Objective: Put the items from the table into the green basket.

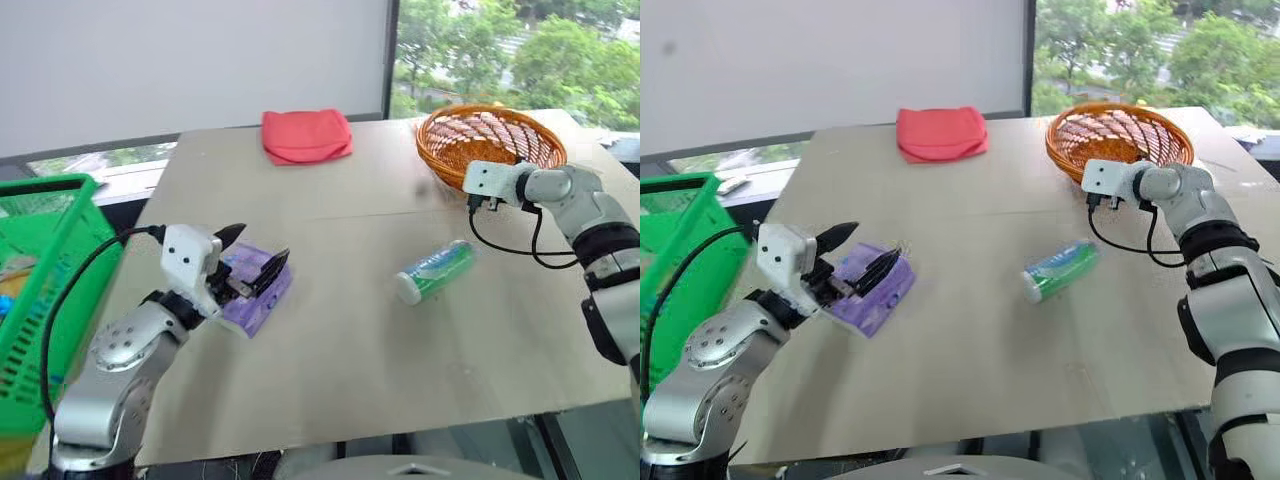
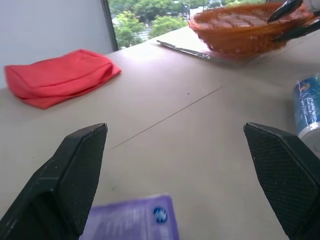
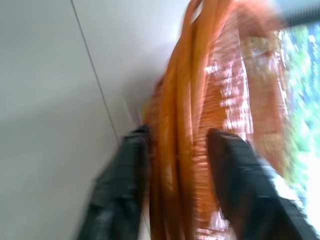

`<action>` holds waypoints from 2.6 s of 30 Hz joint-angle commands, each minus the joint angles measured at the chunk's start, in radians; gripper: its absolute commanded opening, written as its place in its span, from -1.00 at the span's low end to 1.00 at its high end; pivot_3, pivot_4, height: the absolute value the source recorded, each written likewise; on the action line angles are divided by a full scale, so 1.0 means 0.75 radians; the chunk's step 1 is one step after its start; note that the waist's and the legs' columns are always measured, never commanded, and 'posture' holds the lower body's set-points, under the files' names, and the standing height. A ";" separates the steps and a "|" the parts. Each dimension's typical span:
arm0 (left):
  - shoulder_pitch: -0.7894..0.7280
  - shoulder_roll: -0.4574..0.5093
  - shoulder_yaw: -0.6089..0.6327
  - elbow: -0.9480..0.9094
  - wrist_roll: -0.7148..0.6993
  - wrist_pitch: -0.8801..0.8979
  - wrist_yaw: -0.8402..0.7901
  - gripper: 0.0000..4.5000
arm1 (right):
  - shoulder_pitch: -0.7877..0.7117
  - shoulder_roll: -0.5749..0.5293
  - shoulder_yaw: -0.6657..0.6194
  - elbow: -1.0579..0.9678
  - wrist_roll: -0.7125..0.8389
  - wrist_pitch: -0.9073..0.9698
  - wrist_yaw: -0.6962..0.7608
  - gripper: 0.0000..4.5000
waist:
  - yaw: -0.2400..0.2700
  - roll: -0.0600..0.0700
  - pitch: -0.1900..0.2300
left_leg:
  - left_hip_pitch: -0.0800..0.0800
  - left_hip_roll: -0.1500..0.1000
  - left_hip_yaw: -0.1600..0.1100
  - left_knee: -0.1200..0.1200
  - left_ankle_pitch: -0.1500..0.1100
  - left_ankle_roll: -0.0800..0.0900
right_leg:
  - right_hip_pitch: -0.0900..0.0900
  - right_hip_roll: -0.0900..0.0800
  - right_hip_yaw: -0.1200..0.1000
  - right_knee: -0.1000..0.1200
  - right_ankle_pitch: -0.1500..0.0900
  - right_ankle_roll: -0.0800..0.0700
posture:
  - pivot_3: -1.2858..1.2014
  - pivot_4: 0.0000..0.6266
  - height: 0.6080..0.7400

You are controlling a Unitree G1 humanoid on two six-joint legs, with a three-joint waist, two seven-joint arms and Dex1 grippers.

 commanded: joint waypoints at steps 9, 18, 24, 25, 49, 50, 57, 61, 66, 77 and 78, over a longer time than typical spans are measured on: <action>0.238 0.060 0.108 -0.070 0.195 0.070 0.070 1.00 | 0.288 0.133 -0.482 -0.804 0.931 0.430 0.785 0.99 | -0.047 -0.001 -0.003 | 0.000 0.007 0.001 0.003 -0.001 0.002 | -0.002 0.006 0.002 0.003 0.003 -0.001 | 0.09 -1.00 1.00; 0.319 0.138 -0.096 0.028 0.475 0.038 0.070 1.00 | 0.741 -0.049 -0.452 -1.777 1.308 1.223 0.839 0.99 | 0.062 0.013 -0.014 | 0.000 0.005 -0.003 0.009 -0.004 0.007 | 0.001 0.003 -0.003 0.006 0.004 -0.002 | 0.07 -1.00 1.00; 0.235 0.057 -0.181 0.111 0.507 0.034 0.070 1.00 | 0.844 -0.154 -0.433 -1.897 1.292 1.305 0.834 0.99 | 0.066 0.022 -0.023 | 0.009 0.007 -0.002 0.019 -0.004 0.007 | 0.015 0.004 -0.007 0.006 0.004 -0.003 | 0.05 -1.00 1.00; 0.230 0.040 -0.185 0.115 0.498 0.047 0.069 1.00 | 0.852 -0.158 -0.438 -1.911 1.303 1.318 0.834 0.99 | 0.065 0.022 -0.023 | 0.013 0.008 -0.002 0.019 -0.004 0.007 | 0.020 0.004 -0.007 0.005 0.004 -0.002 | 0.05 -1.00 1.00; 0.255 0.122 -0.301 0.196 0.681 0.112 0.049 0.77 | 0.865 -0.126 -0.405 -1.922 1.261 1.303 0.788 1.00 | 0.040 0.025 -0.028 | 0.013 0.008 -0.002 0.016 -0.004 0.008 | 0.021 0.005 -0.007 -0.001 0.006 0.000 | 0.04 -1.00 1.00; 0.252 0.122 -0.300 0.205 0.693 0.113 0.054 0.70 | 0.865 -0.127 -0.404 -1.921 1.259 1.302 0.790 1.00 | 0.040 0.025 -0.028 | 0.013 0.009 -0.002 0.015 -0.004 0.008 | 0.021 0.005 -0.007 -0.001 0.006 0.000 | 0.04 -1.00 1.00; 0.196 0.092 -0.273 0.229 0.724 0.063 0.089 -0.45 | 0.835 -0.103 -0.414 -1.910 1.285 1.305 0.806 1.00 | 0.040 0.029 -0.031 | 0.023 0.013 -0.003 0.014 -0.004 0.008 | 0.030 0.009 -0.008 0.000 0.004 0.004 | 0.05 -1.00 1.00; 0.111 0.058 -0.158 0.222 0.701 0.050 0.143 -0.45 | 0.790 -0.020 -0.469 -1.923 1.406 1.336 0.814 1.00 | 0.040 0.028 -0.030 | 0.023 0.014 -0.003 0.014 -0.004 0.008 | 0.030 0.011 -0.008 0.000 0.004 0.004 | 0.05 -1.00 1.00; -0.104 0.137 0.108 0.235 0.696 0.138 0.204 -0.45 | 0.708 0.106 -0.523 -1.931 1.582 1.400 0.788 1.00 | 0.043 0.012 -0.021 | 0.020 0.017 -0.008 0.014 -0.004 0.007 | 0.028 0.014 -0.013 -0.001 0.008 -0.003 | 0.07 -1.00 1.00; -0.128 0.552 0.659 0.621 0.837 0.189 0.220 -0.45 | 0.568 0.311 -0.537 -1.862 1.704 1.413 0.701 1.00 | 0.020 0.004 -0.025 | -0.004 0.013 -0.004 0.009 -0.004 -0.005 | -0.001 0.010 -0.007 -0.002 0.010 -0.005 | 0.09 -1.00 1.00; -0.113 0.557 0.689 0.662 0.835 0.173 0.225 -0.45 | 0.565 0.326 -0.541 -1.856 1.706 1.405 0.696 1.00 | 0.019 0.004 -0.025 | -0.004 0.013 -0.004 0.007 -0.004 -0.005 | -0.002 0.010 -0.007 -0.002 0.010 -0.005 | 0.10 -1.00 1.00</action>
